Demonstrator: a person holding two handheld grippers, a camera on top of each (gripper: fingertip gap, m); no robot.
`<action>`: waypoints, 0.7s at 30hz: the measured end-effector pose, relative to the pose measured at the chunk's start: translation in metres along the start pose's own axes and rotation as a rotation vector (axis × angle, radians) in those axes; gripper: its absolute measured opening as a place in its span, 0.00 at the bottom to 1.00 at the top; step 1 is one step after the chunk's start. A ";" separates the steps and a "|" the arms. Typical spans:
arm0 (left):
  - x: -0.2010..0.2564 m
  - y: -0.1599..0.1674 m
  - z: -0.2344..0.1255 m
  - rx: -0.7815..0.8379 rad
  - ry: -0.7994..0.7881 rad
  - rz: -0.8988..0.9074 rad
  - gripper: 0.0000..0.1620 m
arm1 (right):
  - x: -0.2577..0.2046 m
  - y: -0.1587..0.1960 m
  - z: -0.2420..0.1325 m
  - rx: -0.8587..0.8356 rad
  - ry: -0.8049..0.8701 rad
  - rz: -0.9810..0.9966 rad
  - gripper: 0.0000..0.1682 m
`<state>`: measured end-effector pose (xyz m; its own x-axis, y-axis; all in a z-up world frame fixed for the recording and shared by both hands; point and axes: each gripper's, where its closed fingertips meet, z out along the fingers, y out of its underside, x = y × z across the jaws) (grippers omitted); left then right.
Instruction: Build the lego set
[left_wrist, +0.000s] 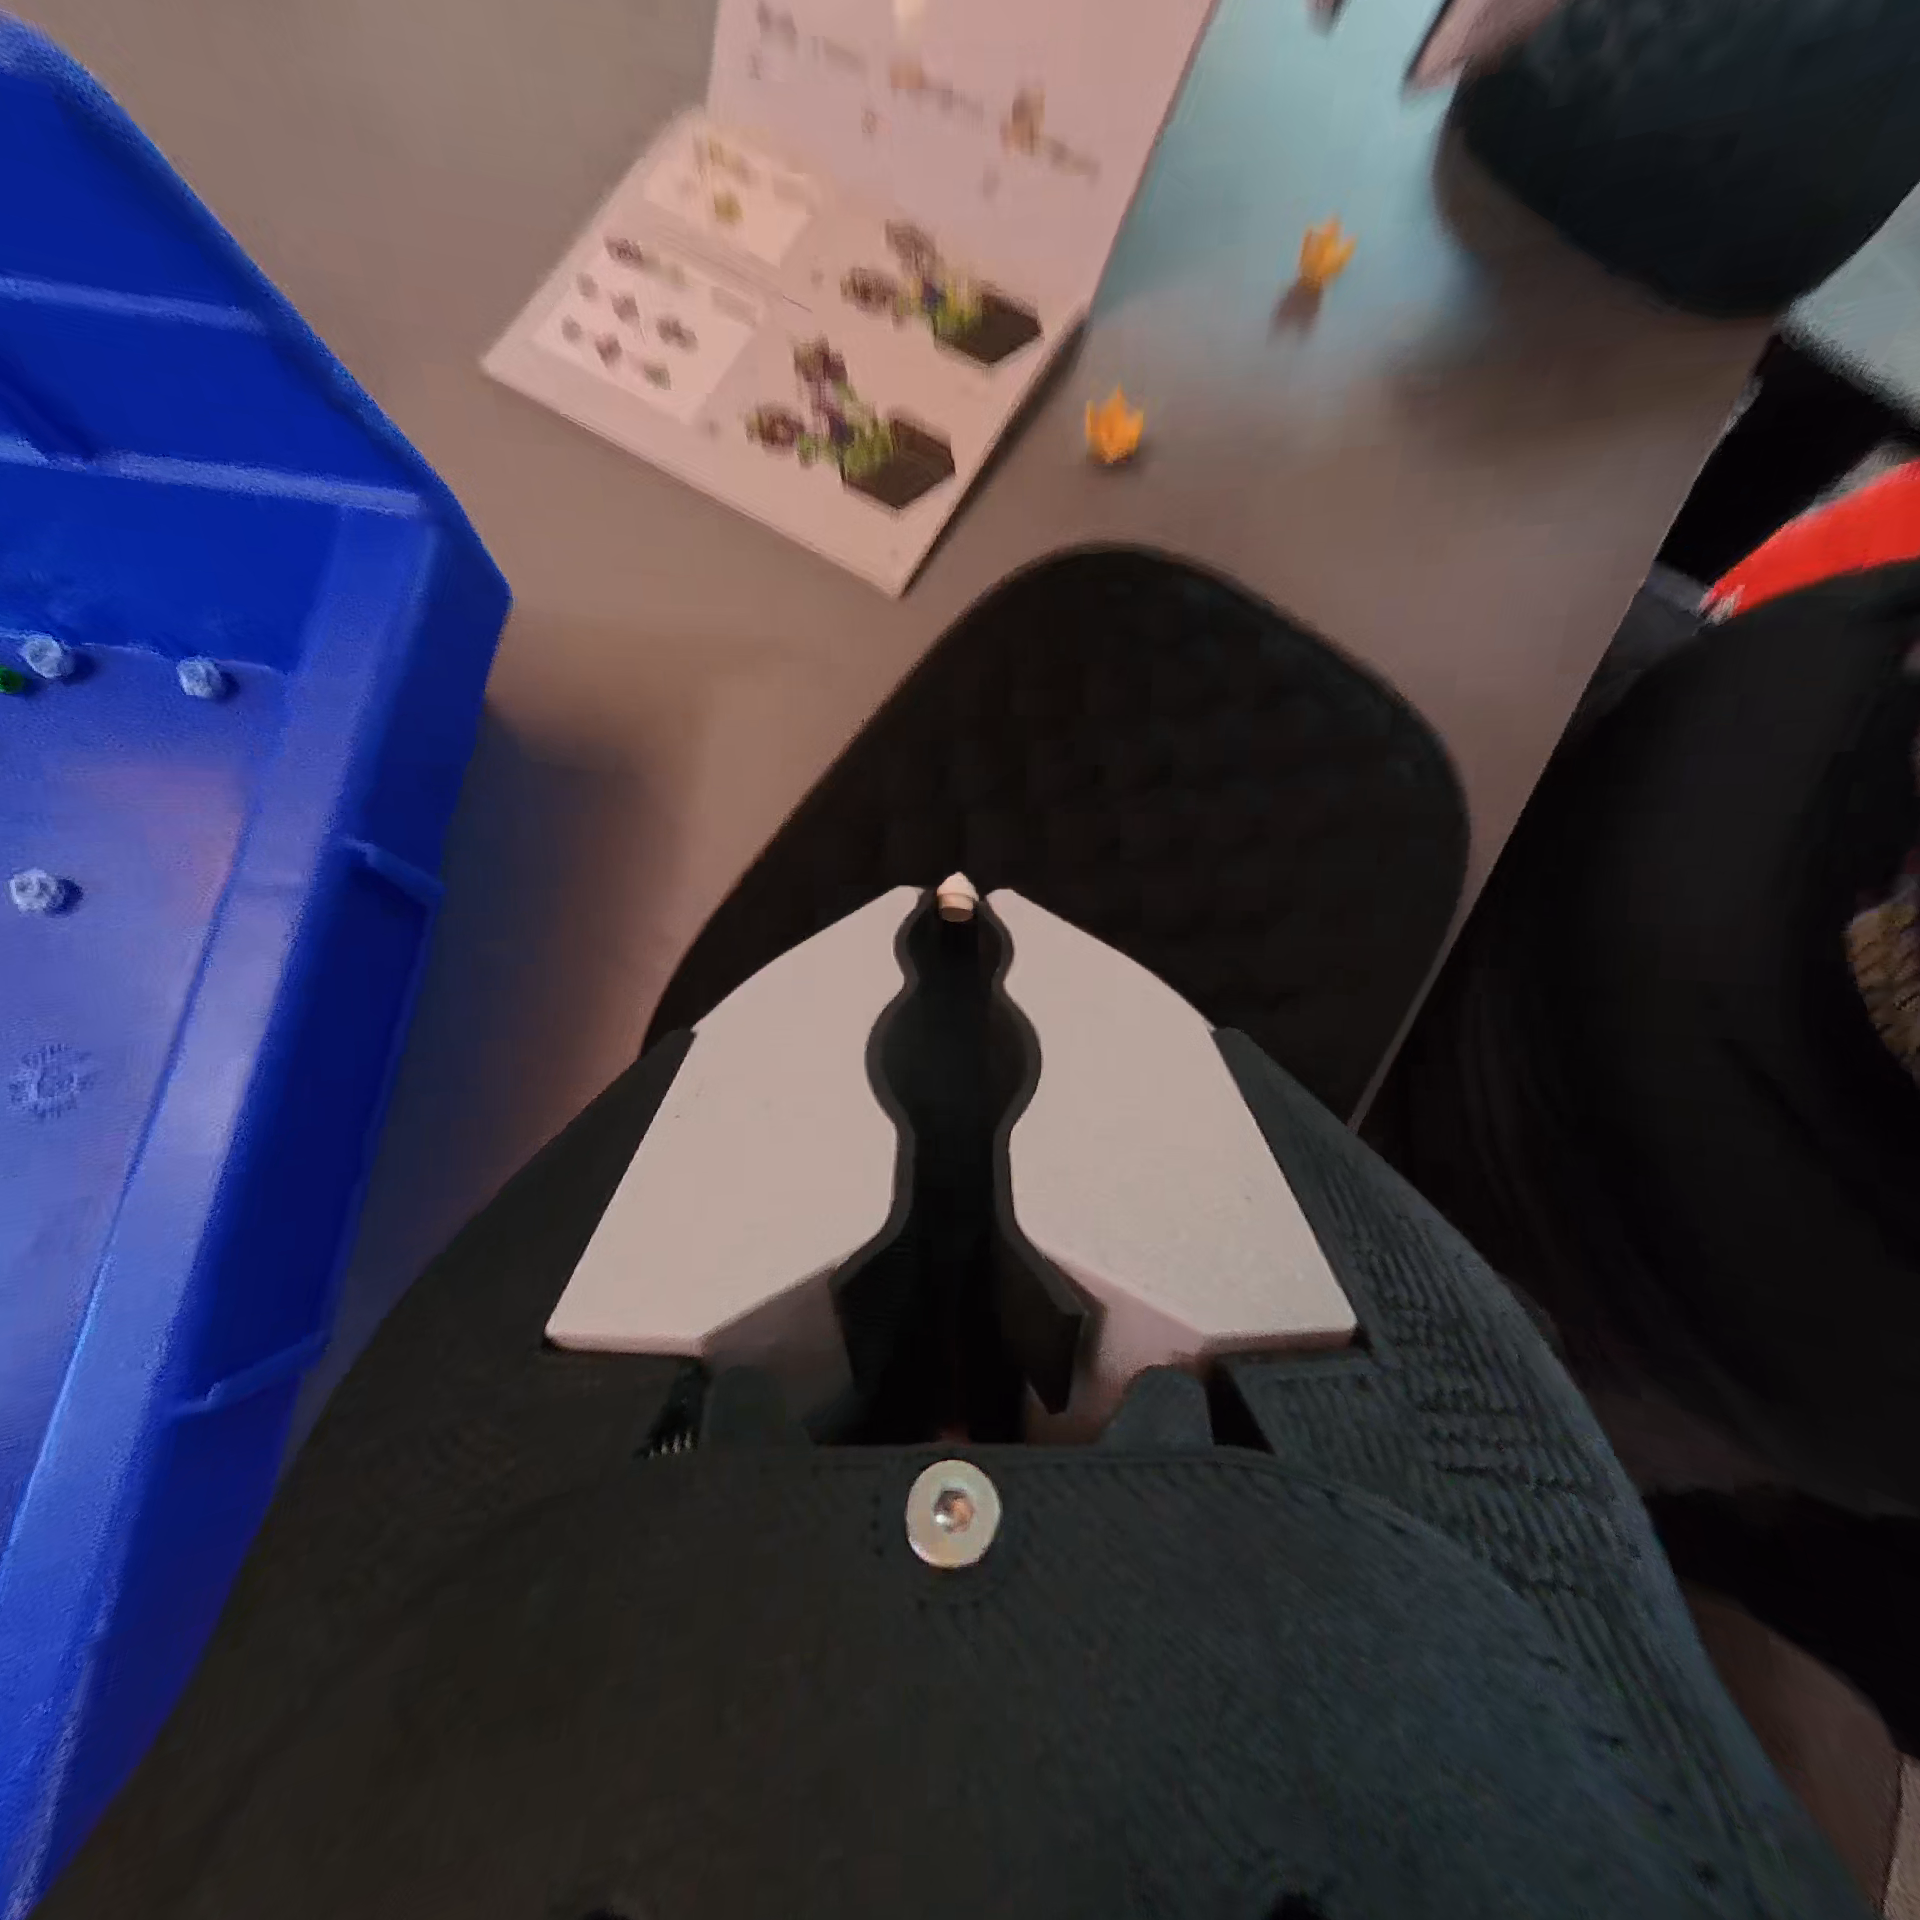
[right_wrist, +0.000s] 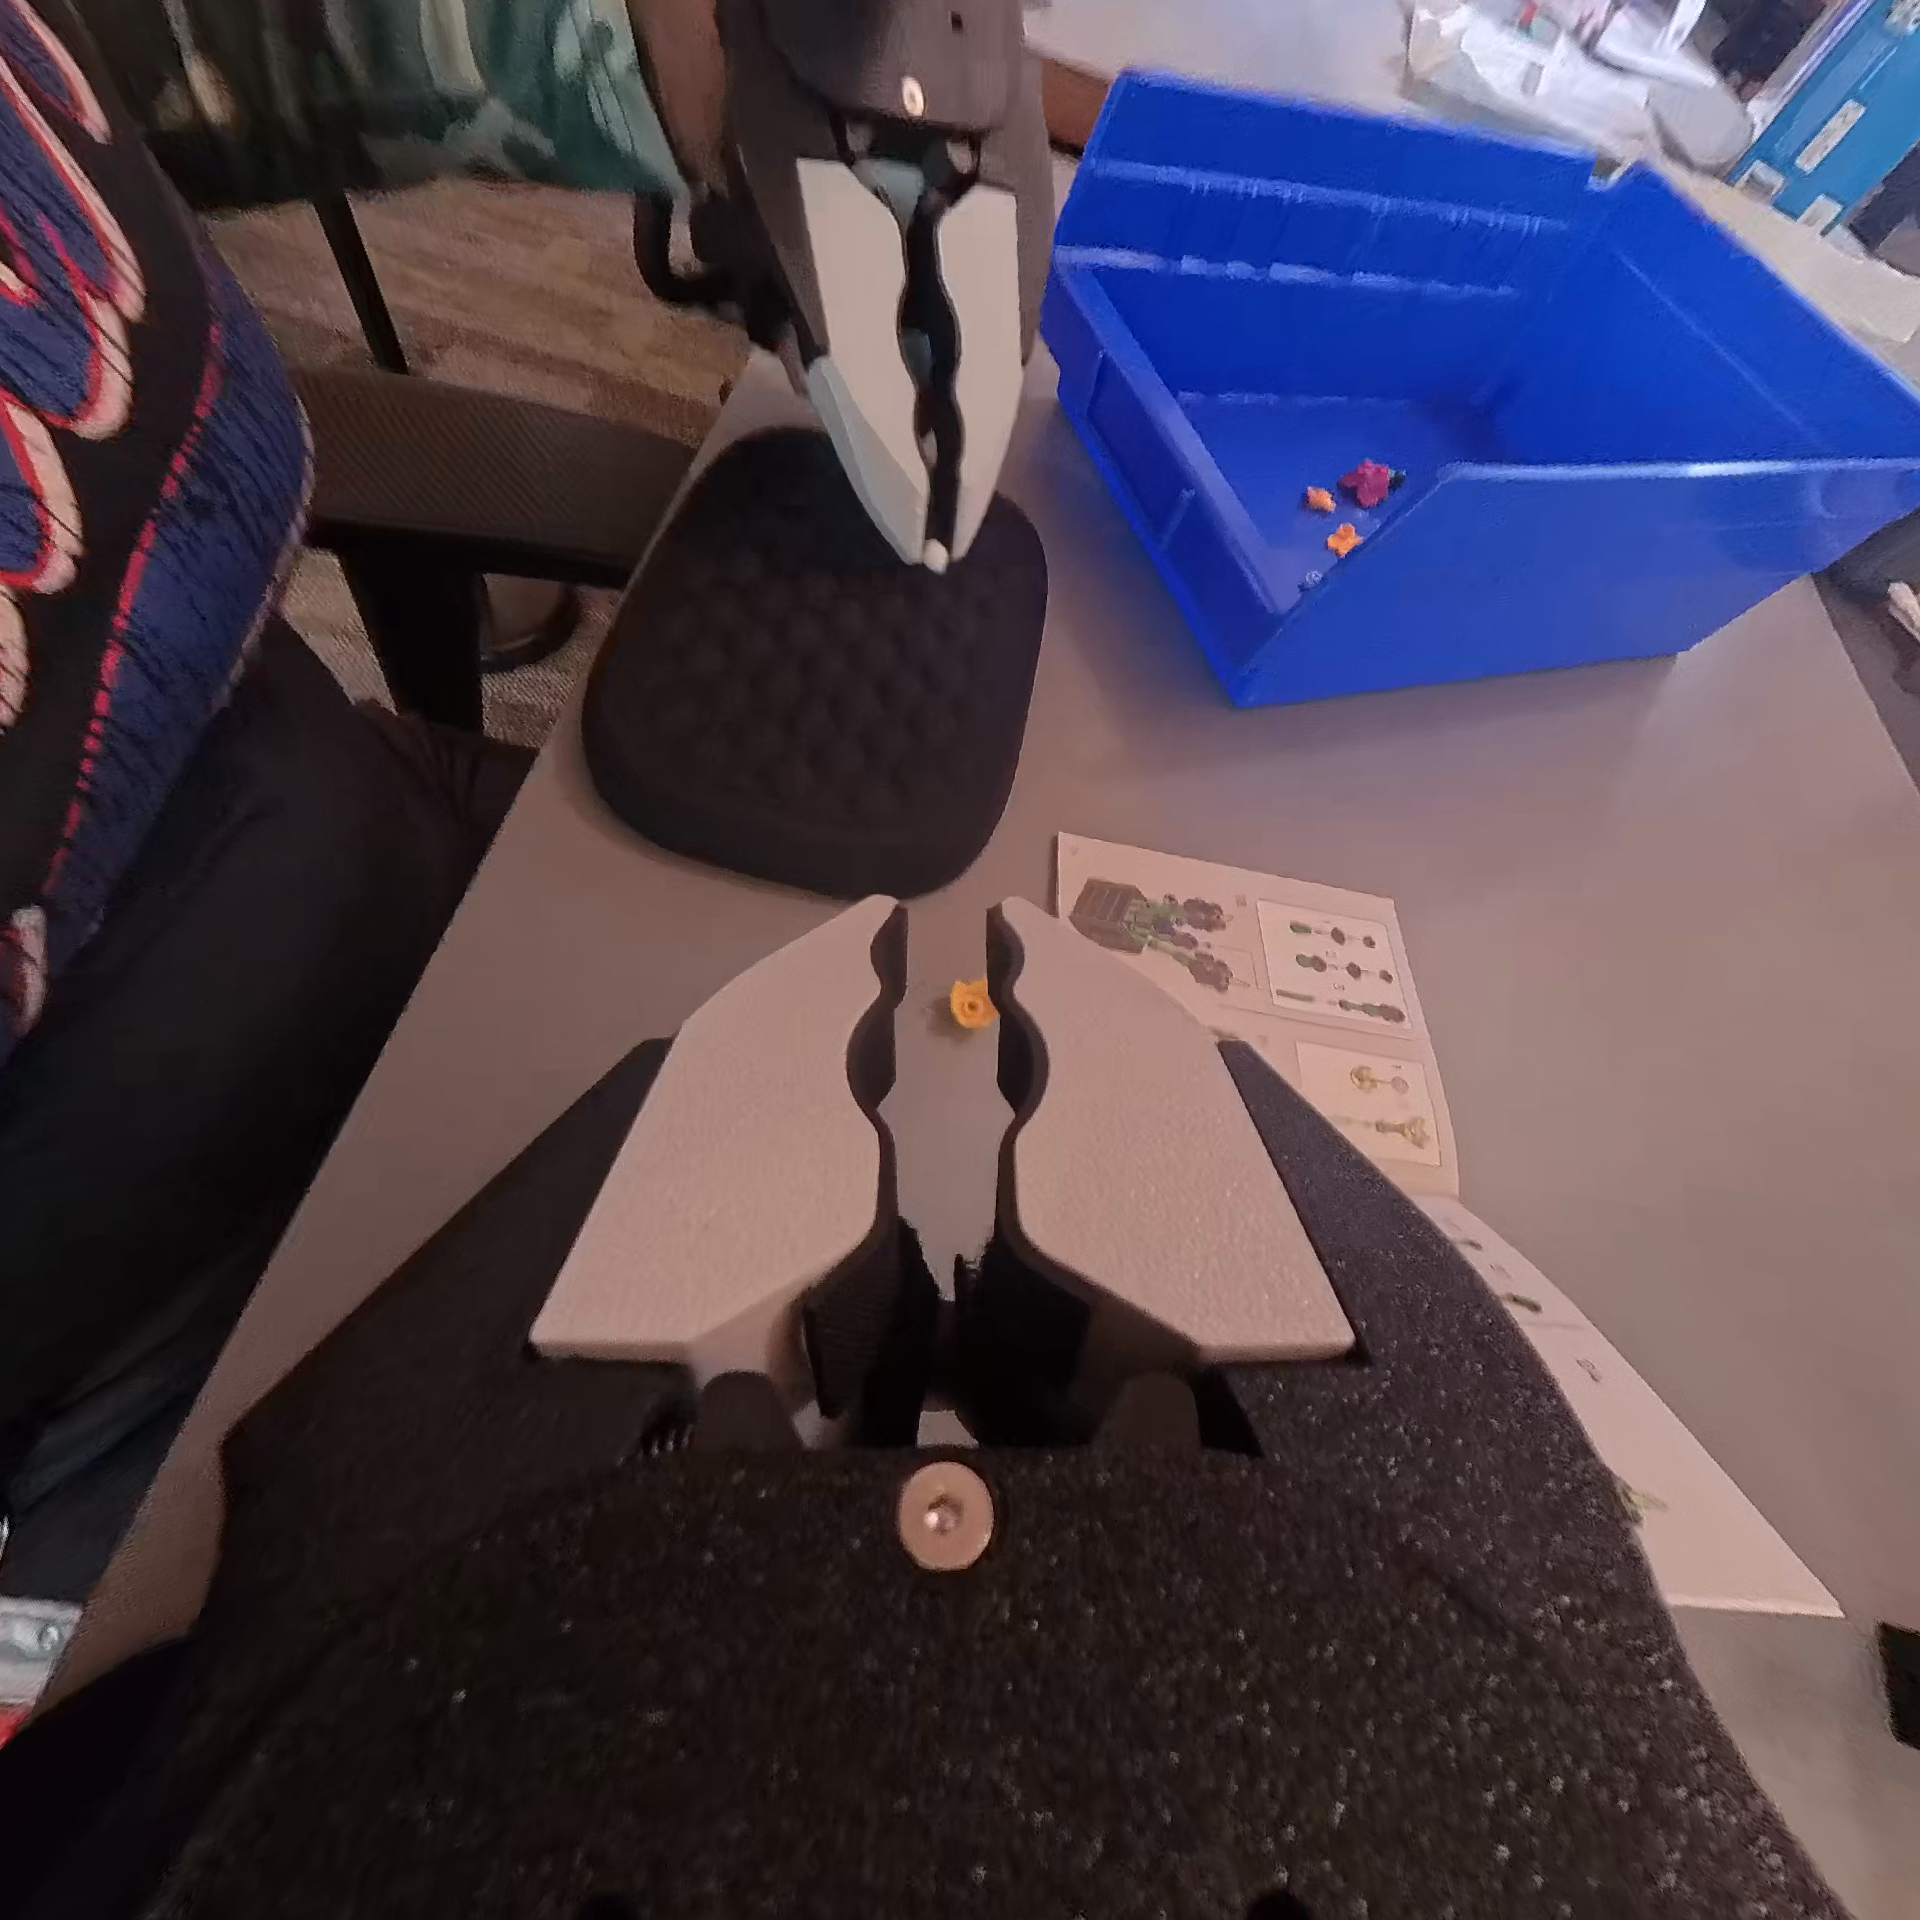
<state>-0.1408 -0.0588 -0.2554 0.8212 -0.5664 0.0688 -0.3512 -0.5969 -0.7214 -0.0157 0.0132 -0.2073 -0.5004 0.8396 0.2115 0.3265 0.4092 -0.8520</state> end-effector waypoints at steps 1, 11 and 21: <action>0.002 -0.012 -0.002 0.073 0.018 -0.025 0.05 | -0.001 -0.006 0.000 0.043 -0.003 0.011 0.09; 0.081 -0.118 -0.003 0.546 0.803 -0.493 0.05 | -0.018 -0.063 -0.002 0.359 0.050 -0.217 0.12; 0.105 -0.122 0.011 0.390 0.965 -0.501 0.05 | -0.034 -0.060 0.002 0.330 -0.013 -0.298 0.07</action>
<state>-0.0068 -0.0386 -0.1679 0.0845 -0.6150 0.7840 0.2177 -0.7564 -0.6168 -0.0201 -0.0403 -0.1644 -0.5448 0.6968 0.4665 -0.1057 0.4948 -0.8626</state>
